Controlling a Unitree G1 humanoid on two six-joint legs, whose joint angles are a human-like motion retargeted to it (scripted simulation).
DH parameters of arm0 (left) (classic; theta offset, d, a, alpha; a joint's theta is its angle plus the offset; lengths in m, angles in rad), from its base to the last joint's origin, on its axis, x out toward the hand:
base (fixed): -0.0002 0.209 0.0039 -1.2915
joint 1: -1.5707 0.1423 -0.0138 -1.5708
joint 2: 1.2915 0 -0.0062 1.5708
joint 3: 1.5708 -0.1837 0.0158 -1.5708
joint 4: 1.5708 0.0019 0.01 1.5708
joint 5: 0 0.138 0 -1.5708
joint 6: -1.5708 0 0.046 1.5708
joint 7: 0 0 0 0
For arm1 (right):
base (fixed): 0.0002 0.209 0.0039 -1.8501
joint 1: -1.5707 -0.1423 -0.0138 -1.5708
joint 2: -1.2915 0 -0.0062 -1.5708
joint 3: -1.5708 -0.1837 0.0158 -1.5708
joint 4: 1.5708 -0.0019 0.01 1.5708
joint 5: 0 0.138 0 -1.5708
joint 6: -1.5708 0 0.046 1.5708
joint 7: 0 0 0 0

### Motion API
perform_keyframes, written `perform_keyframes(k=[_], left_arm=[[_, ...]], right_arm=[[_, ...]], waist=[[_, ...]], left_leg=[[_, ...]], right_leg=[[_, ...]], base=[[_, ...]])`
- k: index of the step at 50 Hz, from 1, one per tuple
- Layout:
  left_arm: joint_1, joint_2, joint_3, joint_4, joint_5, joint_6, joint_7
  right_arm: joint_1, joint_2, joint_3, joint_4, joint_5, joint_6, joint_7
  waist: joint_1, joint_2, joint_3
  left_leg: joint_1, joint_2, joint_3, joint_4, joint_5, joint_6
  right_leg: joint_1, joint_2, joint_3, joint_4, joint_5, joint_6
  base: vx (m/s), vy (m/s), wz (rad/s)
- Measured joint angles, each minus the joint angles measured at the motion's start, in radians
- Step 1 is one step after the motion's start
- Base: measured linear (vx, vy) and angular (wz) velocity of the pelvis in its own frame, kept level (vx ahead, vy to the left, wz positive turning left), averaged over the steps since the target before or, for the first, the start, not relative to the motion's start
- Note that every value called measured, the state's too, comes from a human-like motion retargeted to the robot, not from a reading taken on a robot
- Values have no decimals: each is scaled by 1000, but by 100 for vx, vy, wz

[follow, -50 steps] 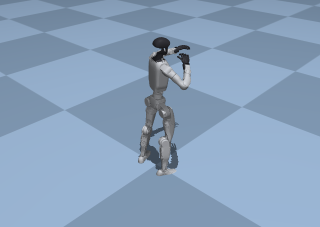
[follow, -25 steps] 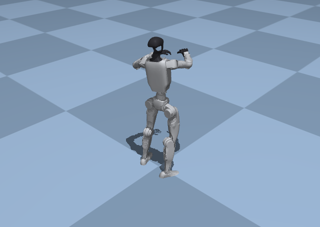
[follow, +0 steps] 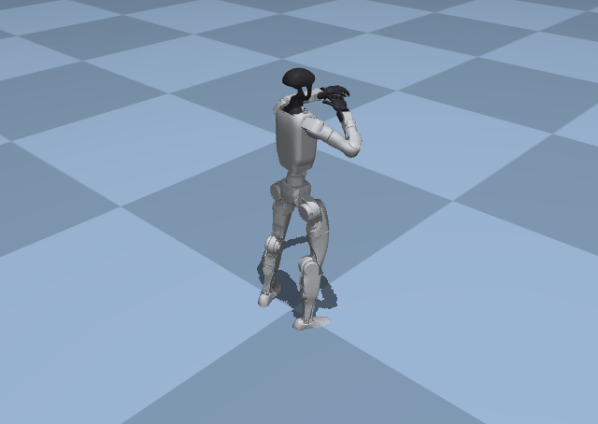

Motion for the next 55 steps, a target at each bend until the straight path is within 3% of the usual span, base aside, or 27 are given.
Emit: perform_keyframes(k=[5,9,15,19,25,30,36,41,47,55], left_arm=[[-135,-82,-128,280,-115,28,18],[-147,-113,-113,276,-205,48,6],[-38,-123,-1,-64,-169,39,-48],[46,-145,33,-334,-87,-9,-71],[85,-193,-20,-620,8,-105,-14],[57,-257,-83,-721,51,-144,-19],[-22,-350,-92,-675,40,-97,-155],[-87,-407,-54,-529,43,-8,-162],[-178,-417,-46,-258,45,56,-43],[-324,-393,-192,180,-3,59,34]], right_arm=[[44,5,-22,-39,37,-8,-36],[63,5,-22,15,38,28,-21],[25,40,-2,278,-55,78,9],[-41,94,3,572,-155,93,-65],[-154,153,-1,1042,-262,118,-238],[-171,109,23,1170,-296,125,-229],[-78,6,30,960,-294,109,-71],[62,-38,-48,648,-191,101,54],[171,-52,-94,325,-130,72,6],[170,-66,-78,46,-126,32,-52]], waist=[[-64,14,-5],[-79,20,-12],[-44,21,-26],[5,10,-36],[85,-20,-42],[128,-46,-39],[128,-59,-20],[87,-49,-7],[2,-24,-8],[-108,12,-17]], left_leg=[[12,7,45,-1,3,0],[17,14,66,2,1,-1],[17,18,60,10,-8,-4],[12,13,27,11,-14,-5],[1,4,-47,9,-13,-12],[-12,1,-103,11,-5,-24],[-19,-6,-134,17,2,-29],[-9,-7,-111,17,2,-24],[8,0,-37,11,-1,-15],[23,31,83,4,4,-14]], right_leg=[[-15,16,40,-7,11,0],[-19,26,57,-14,20,0],[-12,27,50,-15,21,0],[3,15,22,-8,12,0],[36,-5,-43,1,-5,-8],[62,-14,-95,4,-15,-15],[77,-24,-122,9,-22,-15],[70,-24,-98,11,-24,-9],[38,-8,-27,3,-16,0],[-17,48,79,-21,12,0]], base=[[-1,-3,-52],[0,-2,-30],[1,1,8],[2,3,47],[1,2,71],[0,0,65],[-1,0,25],[-1,-1,-21],[-3,-3,-71],[-4,-7,-83]])
